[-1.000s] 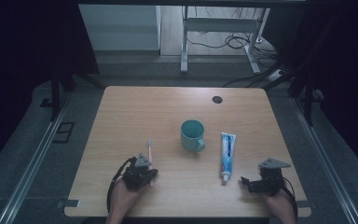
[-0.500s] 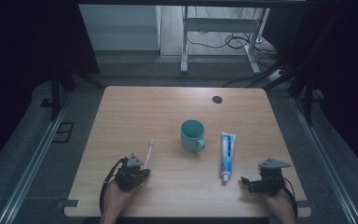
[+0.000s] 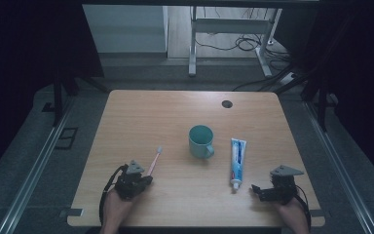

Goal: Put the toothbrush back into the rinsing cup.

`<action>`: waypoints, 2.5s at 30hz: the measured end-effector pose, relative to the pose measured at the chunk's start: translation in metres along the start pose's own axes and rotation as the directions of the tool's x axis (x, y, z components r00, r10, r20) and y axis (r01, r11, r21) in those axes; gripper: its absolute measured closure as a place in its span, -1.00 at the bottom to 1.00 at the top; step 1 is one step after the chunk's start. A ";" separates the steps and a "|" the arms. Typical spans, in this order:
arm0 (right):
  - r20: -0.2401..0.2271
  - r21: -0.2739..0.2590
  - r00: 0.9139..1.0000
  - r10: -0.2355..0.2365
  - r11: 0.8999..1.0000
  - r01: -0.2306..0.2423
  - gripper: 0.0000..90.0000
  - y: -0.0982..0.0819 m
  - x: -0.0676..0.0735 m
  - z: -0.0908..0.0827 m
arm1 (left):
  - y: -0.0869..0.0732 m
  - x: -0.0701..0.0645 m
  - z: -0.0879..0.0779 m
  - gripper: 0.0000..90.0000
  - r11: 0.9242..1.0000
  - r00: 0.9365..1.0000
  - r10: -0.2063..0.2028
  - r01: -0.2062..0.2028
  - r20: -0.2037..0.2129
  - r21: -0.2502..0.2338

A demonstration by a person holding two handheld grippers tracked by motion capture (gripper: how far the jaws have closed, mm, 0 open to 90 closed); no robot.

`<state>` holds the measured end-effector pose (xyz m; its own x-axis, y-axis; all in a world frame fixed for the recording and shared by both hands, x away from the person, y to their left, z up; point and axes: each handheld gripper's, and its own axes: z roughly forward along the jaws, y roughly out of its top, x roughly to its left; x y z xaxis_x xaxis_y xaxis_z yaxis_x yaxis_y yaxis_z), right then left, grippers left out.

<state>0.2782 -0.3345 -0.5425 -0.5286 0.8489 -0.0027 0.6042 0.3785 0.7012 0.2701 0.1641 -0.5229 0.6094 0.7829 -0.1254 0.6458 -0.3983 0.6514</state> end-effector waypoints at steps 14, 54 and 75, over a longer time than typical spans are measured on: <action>0.000 0.001 1.000 0.001 1.000 -0.001 -1.00 0.000 0.000 0.000 | 0.026 0.013 0.006 0.49 0.995 0.998 -0.010 0.015 -0.055 0.101; 0.001 0.001 1.000 0.001 1.000 -0.001 -1.00 0.000 0.000 0.000 | 0.091 0.026 0.046 0.62 0.859 0.991 -0.027 0.090 -0.132 0.504; 0.001 0.001 1.000 0.001 1.000 -0.001 -1.00 0.000 0.000 0.000 | 0.105 0.022 0.033 0.75 0.879 0.995 0.029 0.020 -0.095 0.476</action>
<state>0.2781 -0.3345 -0.5425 -0.5276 0.8495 -0.0024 0.6054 0.3780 0.7004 0.3665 0.1240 -0.4823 0.5816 0.8128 -0.0347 0.7986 -0.5623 0.2145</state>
